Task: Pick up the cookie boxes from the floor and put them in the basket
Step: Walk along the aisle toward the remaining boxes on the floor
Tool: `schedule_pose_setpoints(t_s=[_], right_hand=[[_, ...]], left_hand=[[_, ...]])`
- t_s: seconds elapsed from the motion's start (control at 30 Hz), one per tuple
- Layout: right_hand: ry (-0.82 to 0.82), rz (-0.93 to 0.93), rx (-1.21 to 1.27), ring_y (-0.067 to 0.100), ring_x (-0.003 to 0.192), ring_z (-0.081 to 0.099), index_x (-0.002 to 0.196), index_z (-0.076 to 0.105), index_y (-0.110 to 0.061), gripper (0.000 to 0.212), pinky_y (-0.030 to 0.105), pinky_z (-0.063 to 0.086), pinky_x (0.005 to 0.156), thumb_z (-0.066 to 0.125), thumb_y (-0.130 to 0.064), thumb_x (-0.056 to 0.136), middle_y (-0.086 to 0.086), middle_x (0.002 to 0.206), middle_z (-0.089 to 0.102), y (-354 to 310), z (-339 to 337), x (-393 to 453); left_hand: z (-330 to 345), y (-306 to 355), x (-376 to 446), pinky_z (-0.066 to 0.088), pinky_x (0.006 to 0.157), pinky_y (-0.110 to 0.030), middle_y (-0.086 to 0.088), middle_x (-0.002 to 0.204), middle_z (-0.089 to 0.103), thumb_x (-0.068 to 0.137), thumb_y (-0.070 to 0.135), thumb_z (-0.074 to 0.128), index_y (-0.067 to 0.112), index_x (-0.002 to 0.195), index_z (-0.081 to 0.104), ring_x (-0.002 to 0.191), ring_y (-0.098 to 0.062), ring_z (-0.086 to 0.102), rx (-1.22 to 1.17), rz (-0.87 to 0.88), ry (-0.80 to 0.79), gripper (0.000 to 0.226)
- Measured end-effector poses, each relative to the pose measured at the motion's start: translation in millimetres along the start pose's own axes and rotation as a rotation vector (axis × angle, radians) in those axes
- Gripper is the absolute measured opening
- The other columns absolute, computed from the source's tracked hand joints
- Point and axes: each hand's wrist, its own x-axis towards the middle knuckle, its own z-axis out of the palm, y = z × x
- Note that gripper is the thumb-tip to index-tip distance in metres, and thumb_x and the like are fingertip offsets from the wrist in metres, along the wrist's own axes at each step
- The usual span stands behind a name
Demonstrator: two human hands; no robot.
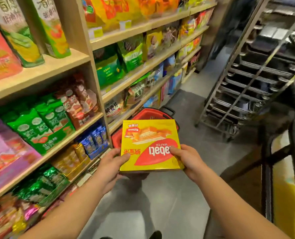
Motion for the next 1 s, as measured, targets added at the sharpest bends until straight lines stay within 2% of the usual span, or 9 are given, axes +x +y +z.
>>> schedule_pose_setpoints(t_s=[0.13, 0.23, 0.33, 0.43, 0.5, 0.67, 0.77, 0.9, 1.0], right_hand=[[-0.013, 0.046, -0.017, 0.029, 0.089, 0.073, 0.111, 0.064, -0.005, 0.022, 0.044, 0.058, 0.084, 0.066, -0.016, 0.092, 0.012, 0.097, 0.076, -24, -36, 50], [-0.049, 0.096, -0.06, 0.029, 0.091, 0.073, 0.113, 0.065, -0.005, 0.024, 0.043, 0.058, 0.083, 0.066, -0.016, 0.092, 0.012, 0.099, 0.075, -40, -58, 98], [-0.08, 0.129, -0.103, 0.028, 0.089, 0.073, 0.113, 0.065, -0.006, 0.023, 0.04, 0.059, 0.079, 0.066, -0.016, 0.092, 0.011, 0.099, 0.076, -61, -72, 153], [-0.108, 0.162, -0.14, 0.027, 0.089, 0.074, 0.114, 0.064, -0.006, 0.025, 0.038, 0.059, 0.075, 0.066, -0.017, 0.092, 0.01, 0.1, 0.075, -82, -80, 214], [-0.124, 0.192, -0.174, 0.027, 0.09, 0.074, 0.115, 0.064, -0.006, 0.026, 0.039, 0.059, 0.075, 0.066, -0.017, 0.091, 0.011, 0.101, 0.075, -93, -82, 249], [-0.162, 0.285, -0.242, 0.028, 0.091, 0.073, 0.119, 0.063, -0.003, 0.031, 0.038, 0.06, 0.074, 0.068, -0.015, 0.09, 0.012, 0.102, 0.075, -117, -86, 332], [-0.187, 0.343, -0.274, 0.028, 0.089, 0.073, 0.118, 0.063, -0.001, 0.031, 0.037, 0.06, 0.069, 0.068, -0.014, 0.09, 0.013, 0.102, 0.075, -125, -91, 374], [-0.229, 0.443, -0.341, 0.03, 0.093, 0.072, 0.119, 0.063, -0.002, 0.032, 0.038, 0.06, 0.071, 0.068, -0.013, 0.089, 0.015, 0.106, 0.073, -119, -104, 432], [-0.258, 0.522, -0.409, 0.032, 0.096, 0.07, 0.121, 0.061, 0.0, 0.035, 0.04, 0.061, 0.075, 0.068, -0.013, 0.089, 0.017, 0.111, 0.071, -108, -115, 480]], left_hand=[[43, 5, 39, 0.054, 0.088, -0.055, -0.013, 0.103, 0.073, 0.09, 0.012, 0.064, 0.012, 0.119, 0.058, 0.082, -0.026, 0.069, -0.005, -0.041, 0.03, 0.029], [70, 7, 79, 0.059, 0.076, -0.039, -0.007, 0.098, 0.075, 0.092, 0.013, 0.063, 0.017, 0.116, 0.059, 0.081, -0.019, 0.072, -0.02, -0.061, 0.043, 0.024], [90, 11, 126, 0.059, 0.063, -0.033, -0.007, 0.098, 0.075, 0.092, 0.013, 0.063, 0.017, 0.11, 0.062, 0.08, -0.019, 0.073, -0.055, -0.073, 0.064, 0.019], [108, 15, 182, 0.059, 0.076, -0.044, -0.011, 0.109, 0.072, 0.091, 0.011, 0.064, 0.018, 0.108, 0.065, 0.093, -0.028, 0.07, -0.087, -0.092, 0.11, 0.018], [116, 15, 215, 0.057, 0.08, -0.047, -0.008, 0.105, 0.072, 0.09, 0.007, 0.064, 0.023, 0.101, 0.064, 0.092, -0.028, 0.07, -0.144, -0.11, 0.155, 0.019], [133, 16, 288, 0.057, 0.062, -0.037, -0.006, 0.101, 0.074, 0.091, 0.009, 0.063, 0.02, 0.112, 0.062, 0.079, -0.02, 0.072, -0.196, -0.204, 0.214, 0.024], [142, 10, 320, 0.057, 0.069, -0.04, -0.008, 0.107, 0.073, 0.09, 0.014, 0.066, 0.019, 0.119, 0.059, 0.089, -0.024, 0.072, -0.257, -0.273, 0.255, 0.031], [162, -7, 356, 0.059, 0.07, -0.041, -0.005, 0.103, 0.074, 0.091, 0.014, 0.064, 0.016, 0.113, 0.064, 0.086, -0.022, 0.072, -0.32, -0.333, 0.318, 0.022], [178, -25, 387, 0.057, 0.081, -0.049, -0.007, 0.107, 0.073, 0.091, 0.016, 0.065, 0.016, 0.111, 0.066, 0.094, -0.026, 0.071, -0.39, -0.398, 0.38, 0.021]])
